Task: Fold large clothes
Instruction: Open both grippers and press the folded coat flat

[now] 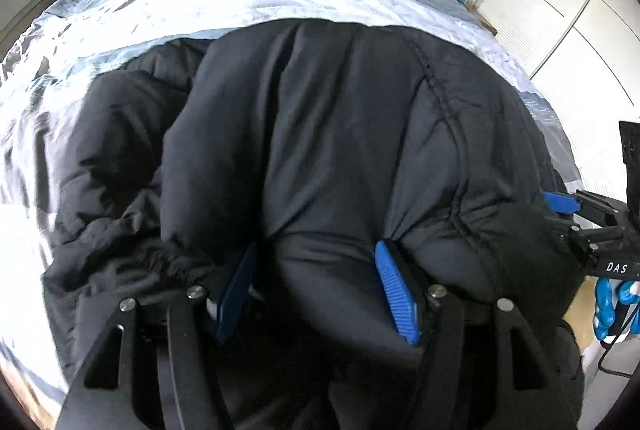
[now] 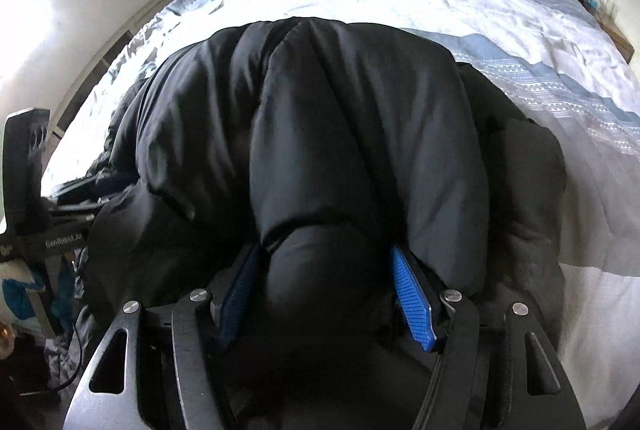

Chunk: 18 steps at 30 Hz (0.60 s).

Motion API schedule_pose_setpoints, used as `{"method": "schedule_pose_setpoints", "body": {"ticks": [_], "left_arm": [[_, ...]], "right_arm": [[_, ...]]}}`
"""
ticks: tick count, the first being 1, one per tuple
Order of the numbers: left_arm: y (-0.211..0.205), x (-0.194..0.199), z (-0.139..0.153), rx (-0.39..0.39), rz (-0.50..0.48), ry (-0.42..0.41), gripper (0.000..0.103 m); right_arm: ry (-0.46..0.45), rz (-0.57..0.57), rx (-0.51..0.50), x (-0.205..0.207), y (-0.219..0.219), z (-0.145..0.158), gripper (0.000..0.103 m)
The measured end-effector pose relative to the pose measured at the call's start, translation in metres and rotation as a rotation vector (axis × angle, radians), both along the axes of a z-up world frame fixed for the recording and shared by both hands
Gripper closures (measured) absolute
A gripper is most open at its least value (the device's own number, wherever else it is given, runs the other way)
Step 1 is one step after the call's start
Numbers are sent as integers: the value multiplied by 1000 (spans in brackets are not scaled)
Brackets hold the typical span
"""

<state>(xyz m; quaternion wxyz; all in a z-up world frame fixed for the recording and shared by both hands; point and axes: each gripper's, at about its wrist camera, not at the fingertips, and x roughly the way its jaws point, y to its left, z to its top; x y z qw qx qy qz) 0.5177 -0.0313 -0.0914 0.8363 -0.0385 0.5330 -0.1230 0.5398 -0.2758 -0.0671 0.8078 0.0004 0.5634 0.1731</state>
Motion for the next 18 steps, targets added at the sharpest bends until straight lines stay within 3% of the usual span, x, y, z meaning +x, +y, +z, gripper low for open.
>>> {"method": "schedule_pose_setpoints", "body": {"ticks": [3,7,10,13,18], "left_arm": [[0,-12,21,-16,3,-11,43],[-10,-28,53,-41,-33,-90,42],[-20,-32,62,-47,-63,-122,42],[-29,-33,51,-49,-93,-101,41],[-31,-34,14,-6,-86,-46,41]], "right_arm": [[-17,21,-14,-9,-1,21,38],[-66,39,3,-18,2,49,38],[-89,45,31,-15,9,60,38],[-88,52,38,-11,16,55,37],[-30,62,-8,-9,19,15,37]]}}
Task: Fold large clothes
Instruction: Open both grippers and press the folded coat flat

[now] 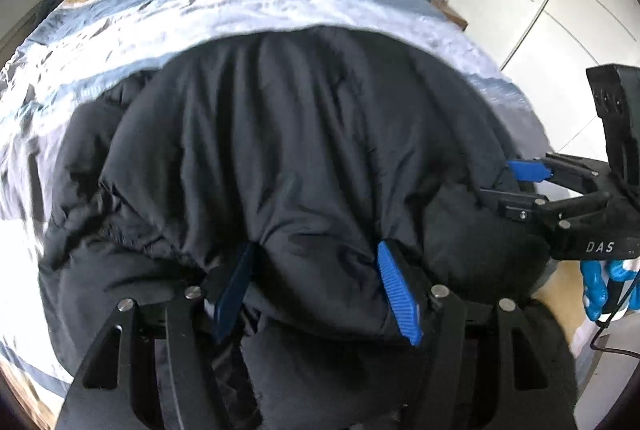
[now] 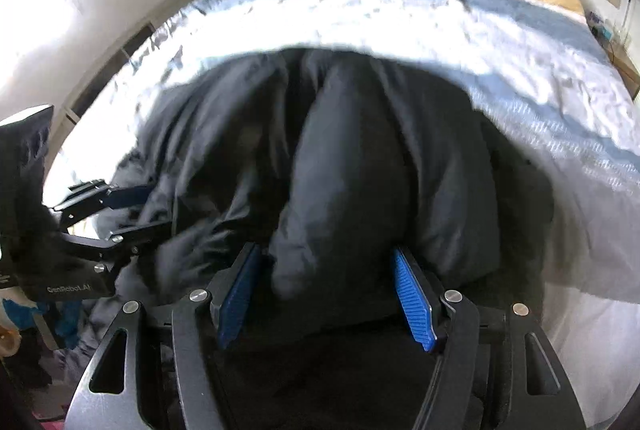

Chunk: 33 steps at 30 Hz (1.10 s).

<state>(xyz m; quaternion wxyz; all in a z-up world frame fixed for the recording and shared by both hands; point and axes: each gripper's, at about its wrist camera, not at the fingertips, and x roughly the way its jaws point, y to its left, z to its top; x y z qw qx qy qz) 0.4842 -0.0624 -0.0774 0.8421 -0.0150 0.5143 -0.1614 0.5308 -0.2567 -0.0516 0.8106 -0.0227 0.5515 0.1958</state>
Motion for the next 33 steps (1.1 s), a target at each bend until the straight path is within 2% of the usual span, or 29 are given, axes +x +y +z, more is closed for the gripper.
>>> {"method": "schedule_pose_setpoints", "body": {"ticks": [6,14,22,33], "left_arm": [[-13,-2,-3,38,0,2,40],[-12,-22,22,112,39,-12,40],[1,-54,53,123,77,-23,40],[21,-94,79,156,91,-15,40]], "right_arm": [[25,-40,13,0,-11,-10,37],[38,-77,2,-18,-19,2,37],[49,-144,15,-56,-30,24,36],[77,-211,-2,-125,-49,50,36]]}}
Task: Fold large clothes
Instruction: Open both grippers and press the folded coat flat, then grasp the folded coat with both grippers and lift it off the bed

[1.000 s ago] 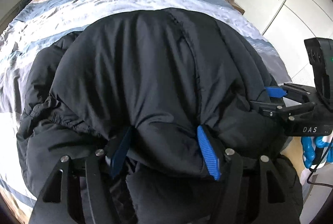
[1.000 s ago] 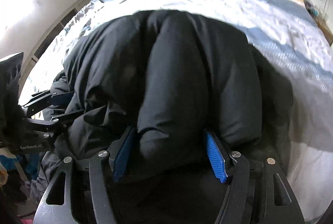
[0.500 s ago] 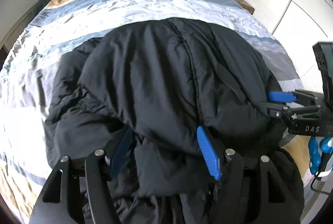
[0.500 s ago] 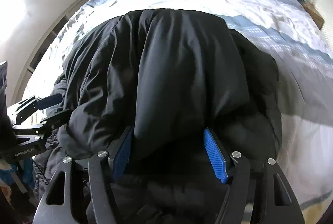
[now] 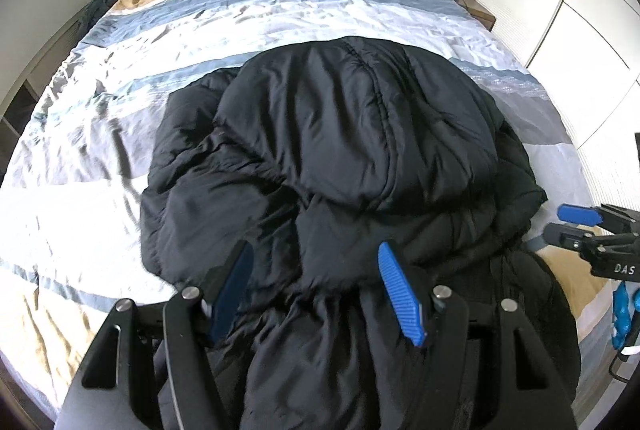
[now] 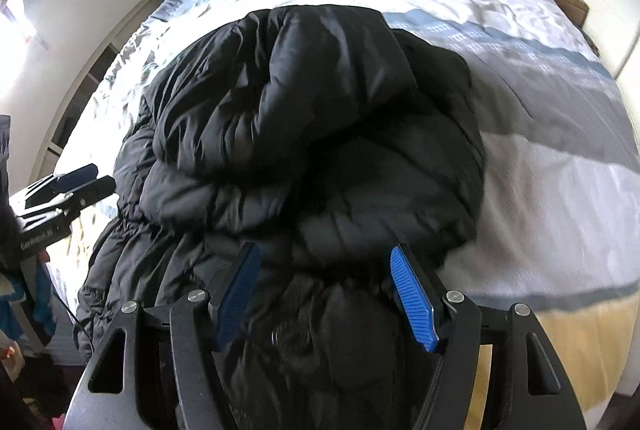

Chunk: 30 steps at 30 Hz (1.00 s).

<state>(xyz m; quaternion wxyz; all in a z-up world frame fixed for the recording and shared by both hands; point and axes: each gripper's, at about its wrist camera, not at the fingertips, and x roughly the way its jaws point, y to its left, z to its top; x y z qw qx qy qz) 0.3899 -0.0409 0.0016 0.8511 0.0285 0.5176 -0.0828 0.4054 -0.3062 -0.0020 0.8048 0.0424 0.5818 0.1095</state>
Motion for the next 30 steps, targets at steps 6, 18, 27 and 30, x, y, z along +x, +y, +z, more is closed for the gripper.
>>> {"method": "schedule_pose_setpoints", "body": {"ticks": [6,18,27,30], "left_arm": [[20,-18,11,16,22,10,39],[109,-44,40,31,147,19,31],[196,-80,40,61,280,51,30],[217,-95,27,66,306,82,30]], "right_arm": [[21,-40,-15,-24,-12,10,33],[19,-105,-32,-53,-37,38,23],[31,-170,-44,-79,-69,44,14],[63,-207,-52,-93,-82,35,11]]}}
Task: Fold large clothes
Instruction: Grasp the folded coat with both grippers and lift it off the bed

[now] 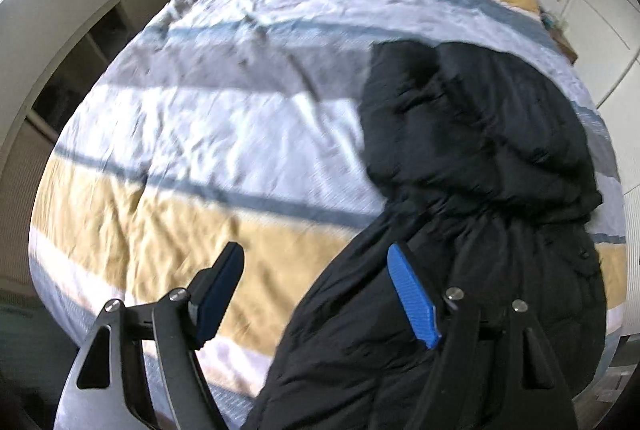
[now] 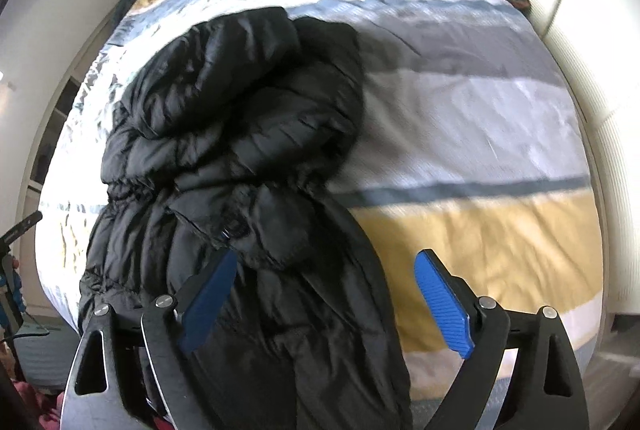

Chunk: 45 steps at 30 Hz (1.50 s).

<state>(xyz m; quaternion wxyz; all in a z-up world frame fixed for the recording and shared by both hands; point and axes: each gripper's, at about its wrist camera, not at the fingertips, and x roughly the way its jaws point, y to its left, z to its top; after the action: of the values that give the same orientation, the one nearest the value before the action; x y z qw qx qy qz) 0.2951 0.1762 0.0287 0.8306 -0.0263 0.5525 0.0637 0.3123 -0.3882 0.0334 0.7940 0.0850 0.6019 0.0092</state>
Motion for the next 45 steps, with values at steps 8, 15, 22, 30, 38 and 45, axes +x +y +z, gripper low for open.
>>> {"method": "schedule_pose_setpoints", "body": {"ticks": [8,15,22,30,38,45], "left_arm": [[44,-49,-52,-129,28,88,30],[60,-85,-106,-242,90,201,30],[59,-105,-158,-366,83,306,29],[55,-123,-182,-479,99,382,24],[37,-147,-180,-517,131,410,25],[4,-151,-160,-496,110,405,58]], "right_arm": [[87,-76,15,-31,-23,-27,9],[194,-68,1,-57,-17,-59,9],[261,-72,3,-77,-11,-78,9],[330,-87,47,-98,-26,-114,8],[431,-123,167,-134,-45,-158,4],[459,-120,284,-156,-42,-169,32]]}}
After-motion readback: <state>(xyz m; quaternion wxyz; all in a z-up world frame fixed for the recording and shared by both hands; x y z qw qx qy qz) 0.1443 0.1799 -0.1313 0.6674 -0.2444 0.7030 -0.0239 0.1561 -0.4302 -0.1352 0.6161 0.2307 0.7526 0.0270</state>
